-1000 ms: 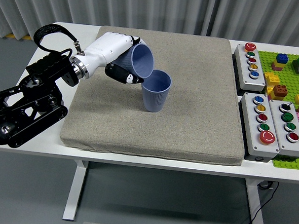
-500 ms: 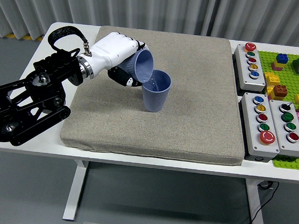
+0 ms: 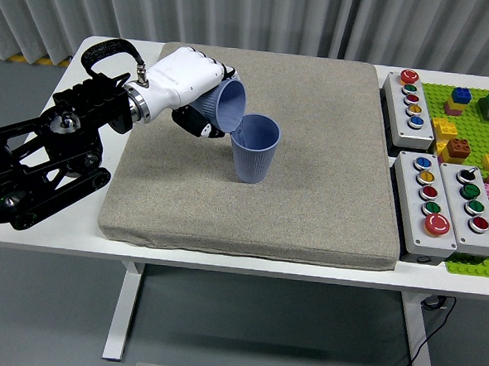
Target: Pick cup pour cup place
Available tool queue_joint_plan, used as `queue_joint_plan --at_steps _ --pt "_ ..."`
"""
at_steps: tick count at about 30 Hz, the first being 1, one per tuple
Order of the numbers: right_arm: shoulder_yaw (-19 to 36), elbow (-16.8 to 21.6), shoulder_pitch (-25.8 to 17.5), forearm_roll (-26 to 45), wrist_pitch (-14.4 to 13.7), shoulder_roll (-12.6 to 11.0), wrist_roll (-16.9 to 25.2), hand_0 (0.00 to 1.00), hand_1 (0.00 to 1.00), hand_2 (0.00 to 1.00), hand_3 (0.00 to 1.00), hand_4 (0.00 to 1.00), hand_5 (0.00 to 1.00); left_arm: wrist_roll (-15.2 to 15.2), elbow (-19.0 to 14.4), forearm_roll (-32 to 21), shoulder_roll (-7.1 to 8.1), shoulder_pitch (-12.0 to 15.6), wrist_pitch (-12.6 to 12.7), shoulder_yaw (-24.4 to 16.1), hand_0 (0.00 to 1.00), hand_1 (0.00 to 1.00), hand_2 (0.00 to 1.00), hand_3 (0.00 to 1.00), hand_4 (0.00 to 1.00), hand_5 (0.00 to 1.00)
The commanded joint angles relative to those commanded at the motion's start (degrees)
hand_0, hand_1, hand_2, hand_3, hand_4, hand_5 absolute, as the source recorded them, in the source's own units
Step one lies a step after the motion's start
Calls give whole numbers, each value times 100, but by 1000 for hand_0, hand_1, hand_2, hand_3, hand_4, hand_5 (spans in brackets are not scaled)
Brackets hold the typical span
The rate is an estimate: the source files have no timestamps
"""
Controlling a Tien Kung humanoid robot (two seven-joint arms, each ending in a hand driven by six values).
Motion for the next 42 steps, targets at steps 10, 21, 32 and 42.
queue_joint_plan --at_steps 10,21,32,42 --pt "4 -4 17 -31 10 -4 4 642 599 508 575 2 2 7 -87 13 -24 -23 -4 25 602 523 544 569 803 252" --pt "-27 -6 32 18 -2 -9 11 642 599 508 575 2 2 23 -81 109 -35 -127 -14 137 601 522 543 567 800 255" --pt "-51 -8 24 77 -18 -16 20 642 599 508 575 2 2 38 9 130 -54 -336 -57 375 600 521 542 567 798 256" --pt "-68 -8 32 102 -29 -19 22 643 600 508 575 2 2 63 1 190 -70 -447 -92 485 599 521 542 567 797 256"
